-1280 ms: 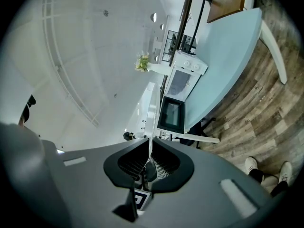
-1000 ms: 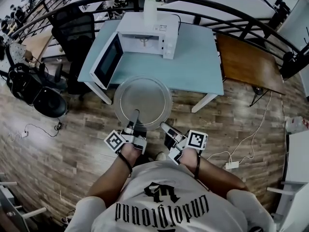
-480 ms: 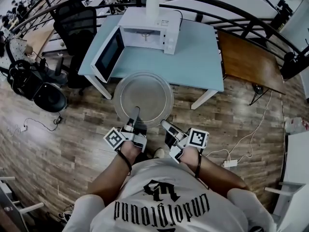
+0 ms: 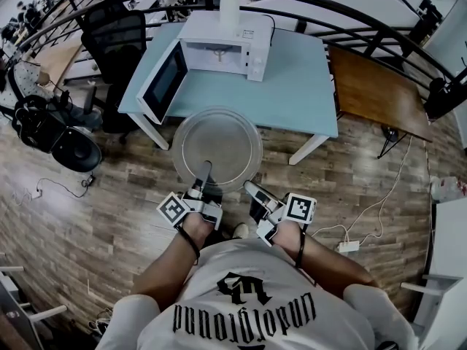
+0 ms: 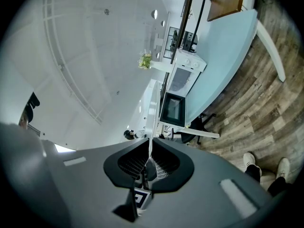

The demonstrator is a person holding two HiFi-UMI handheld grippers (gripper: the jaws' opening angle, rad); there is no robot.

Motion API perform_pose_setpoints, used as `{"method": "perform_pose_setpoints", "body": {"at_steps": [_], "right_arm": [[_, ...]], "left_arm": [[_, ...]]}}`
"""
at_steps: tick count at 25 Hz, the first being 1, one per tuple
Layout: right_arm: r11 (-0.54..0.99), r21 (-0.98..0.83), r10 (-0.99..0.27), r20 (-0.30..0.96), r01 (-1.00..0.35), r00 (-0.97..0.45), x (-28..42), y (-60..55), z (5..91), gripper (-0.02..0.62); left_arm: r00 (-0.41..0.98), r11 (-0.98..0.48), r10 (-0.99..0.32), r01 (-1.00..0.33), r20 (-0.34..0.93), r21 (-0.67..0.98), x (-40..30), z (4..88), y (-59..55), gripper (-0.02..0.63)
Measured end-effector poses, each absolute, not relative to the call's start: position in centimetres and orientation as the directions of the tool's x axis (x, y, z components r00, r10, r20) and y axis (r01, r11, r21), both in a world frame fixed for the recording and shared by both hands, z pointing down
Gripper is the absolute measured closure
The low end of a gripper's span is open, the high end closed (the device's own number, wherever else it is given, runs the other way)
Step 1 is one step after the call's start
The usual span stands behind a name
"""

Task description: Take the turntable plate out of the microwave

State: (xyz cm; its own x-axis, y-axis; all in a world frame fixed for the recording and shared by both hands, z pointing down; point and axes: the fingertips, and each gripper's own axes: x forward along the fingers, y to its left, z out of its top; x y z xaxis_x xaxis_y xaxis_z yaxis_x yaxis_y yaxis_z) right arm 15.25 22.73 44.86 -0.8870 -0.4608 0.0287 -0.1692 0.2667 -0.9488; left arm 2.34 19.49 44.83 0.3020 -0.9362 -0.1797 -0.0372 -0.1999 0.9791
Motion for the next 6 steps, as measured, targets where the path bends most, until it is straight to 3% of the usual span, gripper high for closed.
{"method": "perform_pose_setpoints", "body": {"at_steps": [6], "right_arm": [[0.266, -0.95, -0.459, 0.028, -0.167, -0.888, 14.7, 21.5, 44.3, 0.572]], "left_arm": [[0.305, -0.199, -0.936, -0.05, -0.175, 0.979, 1.8, 44.5, 18.3, 0.531]]}}
